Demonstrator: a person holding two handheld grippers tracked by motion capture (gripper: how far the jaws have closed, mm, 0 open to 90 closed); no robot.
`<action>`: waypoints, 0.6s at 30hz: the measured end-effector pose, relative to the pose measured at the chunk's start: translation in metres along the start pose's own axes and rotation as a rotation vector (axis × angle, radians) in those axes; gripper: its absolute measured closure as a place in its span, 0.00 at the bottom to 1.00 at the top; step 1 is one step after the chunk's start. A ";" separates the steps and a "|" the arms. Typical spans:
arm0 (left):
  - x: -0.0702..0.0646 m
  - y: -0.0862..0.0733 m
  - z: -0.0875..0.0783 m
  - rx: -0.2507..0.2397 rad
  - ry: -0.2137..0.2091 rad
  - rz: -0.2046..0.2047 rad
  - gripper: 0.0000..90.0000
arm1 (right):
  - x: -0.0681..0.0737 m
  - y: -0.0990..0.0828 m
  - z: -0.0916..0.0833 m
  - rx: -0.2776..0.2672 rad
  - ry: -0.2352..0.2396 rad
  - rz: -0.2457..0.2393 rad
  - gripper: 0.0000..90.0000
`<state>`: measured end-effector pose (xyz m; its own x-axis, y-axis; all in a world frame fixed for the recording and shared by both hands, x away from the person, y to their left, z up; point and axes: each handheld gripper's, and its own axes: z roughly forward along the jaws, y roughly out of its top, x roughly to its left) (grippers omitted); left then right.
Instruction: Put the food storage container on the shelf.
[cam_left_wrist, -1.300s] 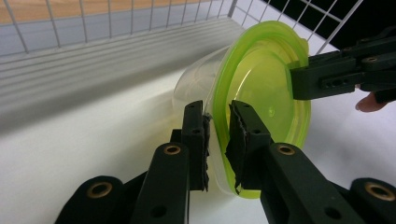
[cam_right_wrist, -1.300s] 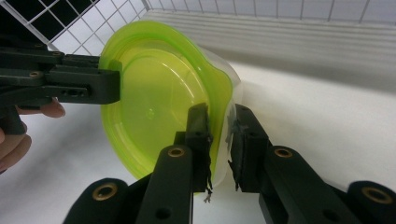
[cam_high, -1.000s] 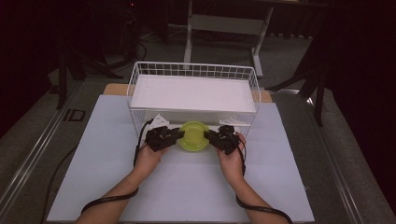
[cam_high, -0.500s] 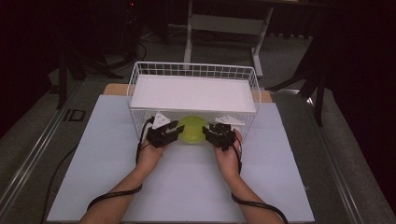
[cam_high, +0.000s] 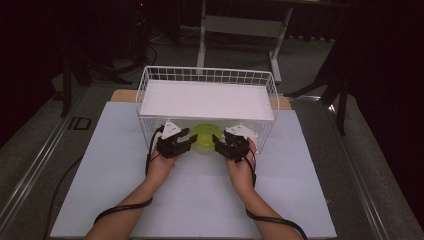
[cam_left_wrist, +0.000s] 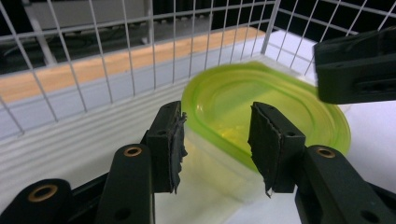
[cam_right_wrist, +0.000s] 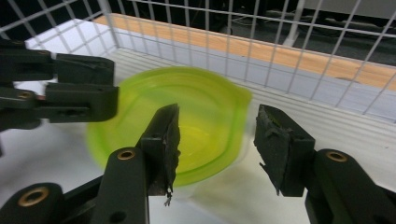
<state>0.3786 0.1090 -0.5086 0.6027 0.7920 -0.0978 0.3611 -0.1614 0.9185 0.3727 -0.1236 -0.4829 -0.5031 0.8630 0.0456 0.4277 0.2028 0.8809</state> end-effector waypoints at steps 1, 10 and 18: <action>0.000 -0.001 -0.003 0.001 -0.005 -0.010 0.60 | 0.002 -0.001 -0.002 -0.001 0.006 0.000 0.55; -0.010 -0.002 -0.042 0.013 -0.027 -0.001 0.52 | 0.022 -0.009 -0.025 0.010 0.041 -0.033 0.91; -0.016 -0.014 -0.080 0.007 -0.061 -0.024 0.35 | 0.032 -0.025 -0.017 0.113 0.091 -0.121 1.00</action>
<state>0.3065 0.1456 -0.4895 0.6363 0.7581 -0.1433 0.3811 -0.1473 0.9127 0.3330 -0.1095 -0.4958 -0.6195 0.7849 -0.0108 0.4390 0.3578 0.8242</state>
